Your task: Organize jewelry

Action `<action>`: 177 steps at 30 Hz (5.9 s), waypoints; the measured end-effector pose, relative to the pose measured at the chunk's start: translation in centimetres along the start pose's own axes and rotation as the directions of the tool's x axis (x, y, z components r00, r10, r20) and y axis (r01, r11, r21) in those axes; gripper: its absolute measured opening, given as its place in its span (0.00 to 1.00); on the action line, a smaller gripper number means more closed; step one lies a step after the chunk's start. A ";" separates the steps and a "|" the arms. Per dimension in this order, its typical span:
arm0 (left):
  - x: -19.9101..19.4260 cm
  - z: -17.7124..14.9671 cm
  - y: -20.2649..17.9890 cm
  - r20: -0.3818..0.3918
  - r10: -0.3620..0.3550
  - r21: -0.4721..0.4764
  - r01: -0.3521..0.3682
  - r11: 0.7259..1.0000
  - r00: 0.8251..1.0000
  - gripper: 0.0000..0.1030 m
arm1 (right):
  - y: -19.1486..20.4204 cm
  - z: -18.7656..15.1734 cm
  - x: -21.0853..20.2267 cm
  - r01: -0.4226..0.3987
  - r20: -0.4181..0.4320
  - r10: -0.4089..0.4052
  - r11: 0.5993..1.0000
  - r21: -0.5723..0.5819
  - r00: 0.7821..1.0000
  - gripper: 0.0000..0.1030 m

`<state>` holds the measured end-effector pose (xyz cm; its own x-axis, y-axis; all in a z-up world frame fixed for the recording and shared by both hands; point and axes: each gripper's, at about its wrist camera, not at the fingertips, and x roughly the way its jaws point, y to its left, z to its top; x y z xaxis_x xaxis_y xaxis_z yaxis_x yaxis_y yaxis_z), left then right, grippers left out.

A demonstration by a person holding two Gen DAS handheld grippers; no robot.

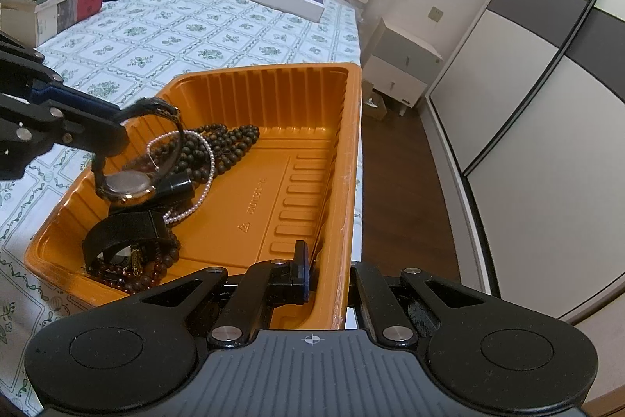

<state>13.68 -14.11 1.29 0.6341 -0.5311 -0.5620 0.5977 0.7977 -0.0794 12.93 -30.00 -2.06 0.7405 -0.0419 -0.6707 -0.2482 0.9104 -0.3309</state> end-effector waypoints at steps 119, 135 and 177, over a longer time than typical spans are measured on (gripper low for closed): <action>-13.2 -11.2 0.8 -0.253 0.415 -0.372 -0.483 0.793 0.874 1.00 | 5.1 -4.0 -9.3 -0.242 0.001 0.258 0.904 0.354 0.966 0.82; -13.2 -11.2 0.8 -0.251 0.414 -0.370 -0.481 0.795 0.875 1.00 | 5.5 -4.0 -9.5 -0.252 0.002 0.267 0.907 0.338 0.964 0.82; -13.2 -10.7 0.7 -0.228 0.420 -0.362 -0.477 0.801 0.878 1.00 | 5.0 -3.7 -9.6 -0.256 0.007 0.270 0.901 0.350 0.963 0.82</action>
<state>0.45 -3.44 -0.17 0.6962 -0.0661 -0.7148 -0.0013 0.9956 -0.0933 2.27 -26.51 0.28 0.6499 0.2087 -0.7308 -0.1941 0.9753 0.1058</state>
